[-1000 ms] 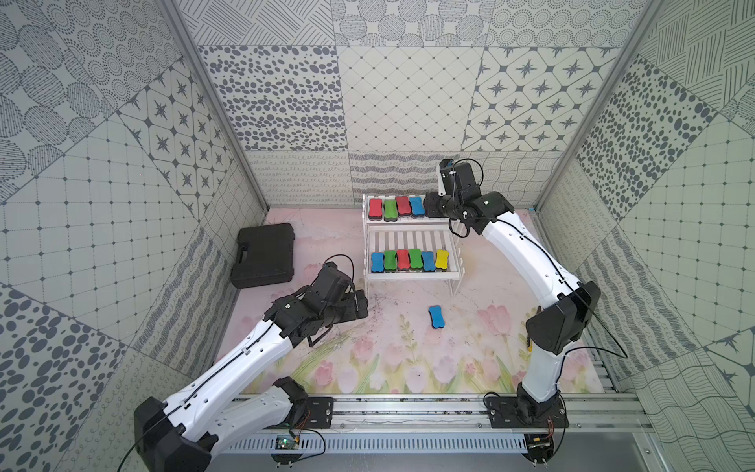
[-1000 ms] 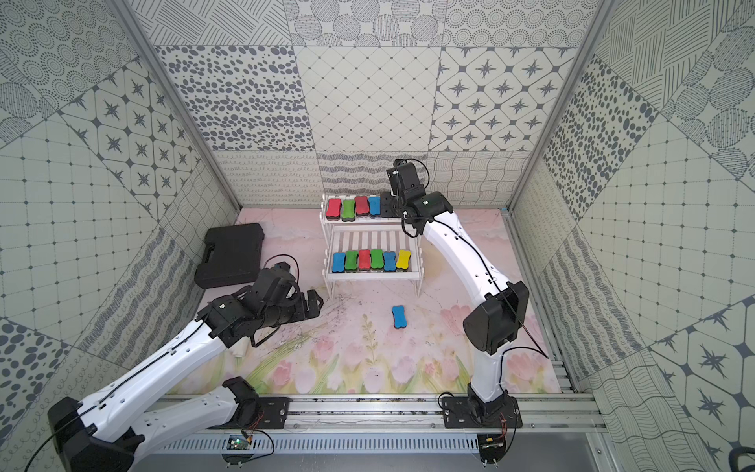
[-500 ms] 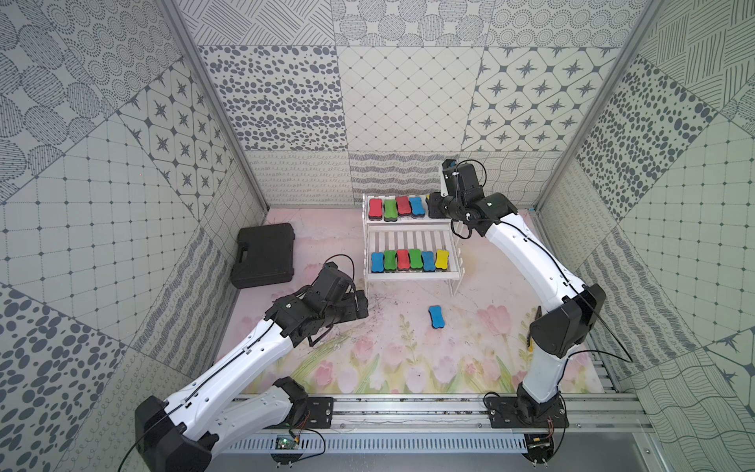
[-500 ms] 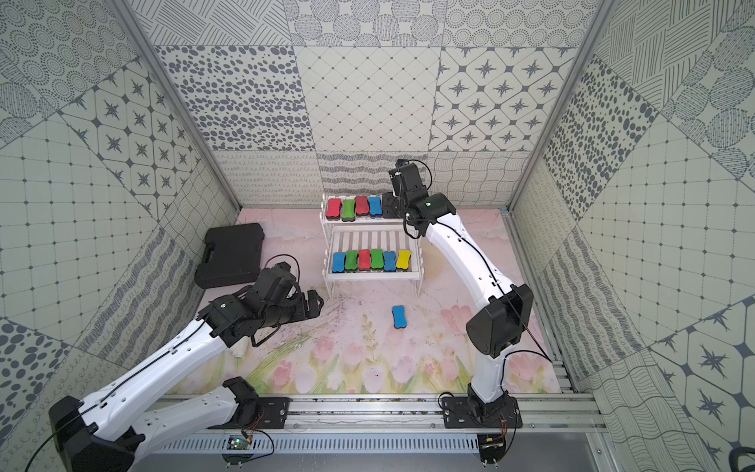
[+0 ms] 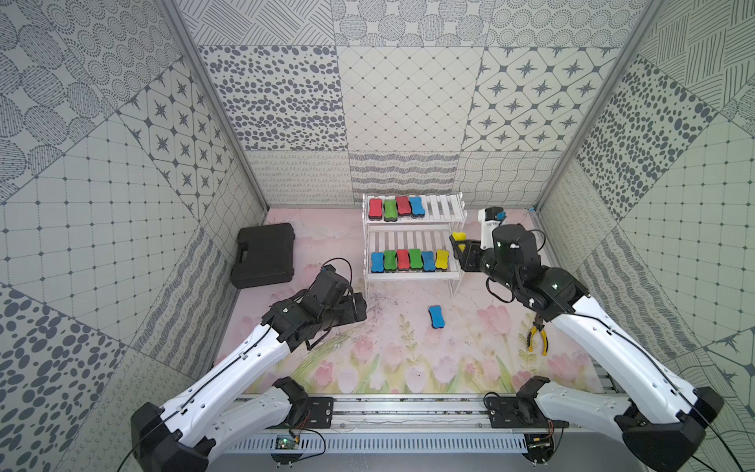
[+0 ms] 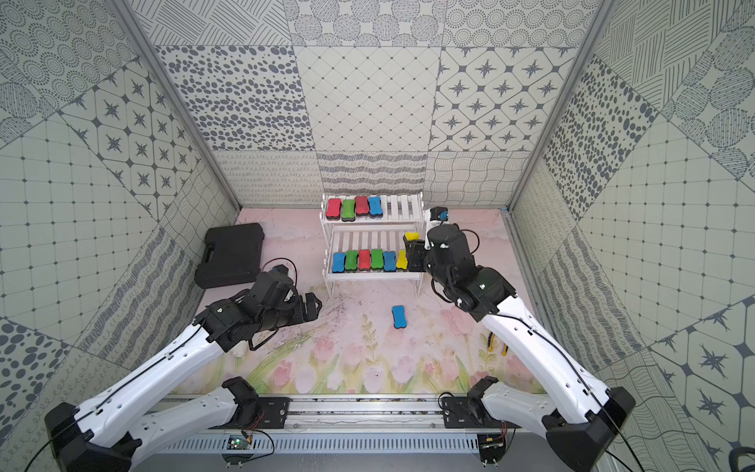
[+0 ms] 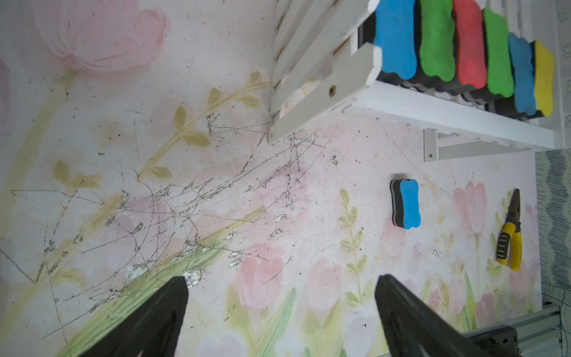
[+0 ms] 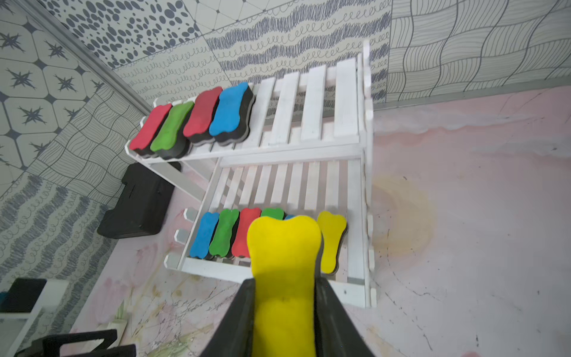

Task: Remove the whiteboard erasers from the shelf
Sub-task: Pick up the whiteboard eraser from the shelf, then place the whiteboard eraser at the center of the board.

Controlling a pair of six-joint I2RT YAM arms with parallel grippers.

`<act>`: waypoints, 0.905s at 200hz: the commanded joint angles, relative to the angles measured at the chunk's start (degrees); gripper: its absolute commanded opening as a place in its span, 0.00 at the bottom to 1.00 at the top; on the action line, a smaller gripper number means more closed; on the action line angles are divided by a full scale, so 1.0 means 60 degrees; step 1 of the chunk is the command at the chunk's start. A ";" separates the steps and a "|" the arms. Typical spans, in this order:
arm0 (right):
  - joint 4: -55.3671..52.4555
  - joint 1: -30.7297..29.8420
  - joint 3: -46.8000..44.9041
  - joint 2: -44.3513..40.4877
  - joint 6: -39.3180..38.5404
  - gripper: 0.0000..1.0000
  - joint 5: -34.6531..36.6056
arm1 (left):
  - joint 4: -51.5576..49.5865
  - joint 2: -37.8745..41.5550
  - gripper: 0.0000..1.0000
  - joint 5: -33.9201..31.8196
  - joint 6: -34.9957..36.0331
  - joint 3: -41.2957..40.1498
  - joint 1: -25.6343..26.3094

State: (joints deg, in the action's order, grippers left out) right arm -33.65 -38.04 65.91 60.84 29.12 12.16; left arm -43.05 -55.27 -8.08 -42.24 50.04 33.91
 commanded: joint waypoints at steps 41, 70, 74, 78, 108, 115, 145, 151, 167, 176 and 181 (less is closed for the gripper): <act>0.1345 -0.1881 -0.4286 -0.1398 0.1945 0.33 0.0767 | 0.0214 -0.0032 1.00 0.0187 -0.0295 -0.0528 -0.0027; 0.2678 -0.2034 -0.6043 -0.1047 0.2285 0.32 0.0837 | 0.0293 -0.0090 1.00 0.0195 -0.0287 -0.0615 -0.0034; 0.2760 -0.1998 -0.6213 -0.0892 0.2286 0.32 0.0891 | 0.0304 -0.0124 0.99 0.0192 -0.0288 -0.0626 -0.0024; 0.2835 -0.1932 -0.6287 -0.0719 0.2295 0.32 0.0930 | 0.0301 -0.0144 0.99 0.0204 -0.0287 -0.0614 -0.0023; 0.4188 -0.0630 -0.6847 0.0615 0.1821 0.31 -0.0239 | 0.0376 -0.0332 1.00 0.0304 -0.0243 -0.0546 -0.0027; 0.4429 -0.0485 -0.6883 0.0859 0.1721 0.31 -0.0337 | 0.0390 -0.0365 1.00 0.0320 -0.0240 -0.0533 -0.0034; 0.4795 -0.0248 -0.6697 0.1666 0.1486 0.31 -0.0387 | 0.0403 -0.0398 1.00 0.0343 -0.0197 -0.0496 -0.0027; 0.4863 -0.0191 -0.6698 0.1755 0.1458 0.31 -0.0400 | 0.0407 -0.0398 1.00 0.0348 -0.0208 -0.0503 -0.0028; 0.5010 -0.0059 -0.6708 0.1913 0.1405 0.32 -0.0456 | 0.0407 -0.0413 0.99 0.0358 -0.0184 -0.0512 -0.0025; 0.5048 -0.0011 -0.6710 0.2008 0.1394 0.33 -0.0447 | 0.0399 -0.0440 0.99 0.0363 -0.0182 -0.0514 -0.0024; 0.5051 0.0008 -0.6700 0.2065 0.1379 0.34 -0.0432 | 0.0403 -0.0450 0.99 0.0365 -0.0185 -0.0511 -0.0035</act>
State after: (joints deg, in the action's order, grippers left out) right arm -6.15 -38.79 25.32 71.53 38.52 10.61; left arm -41.45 -57.52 -6.74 -43.46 46.61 33.91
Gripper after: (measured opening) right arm 0.328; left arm 0.994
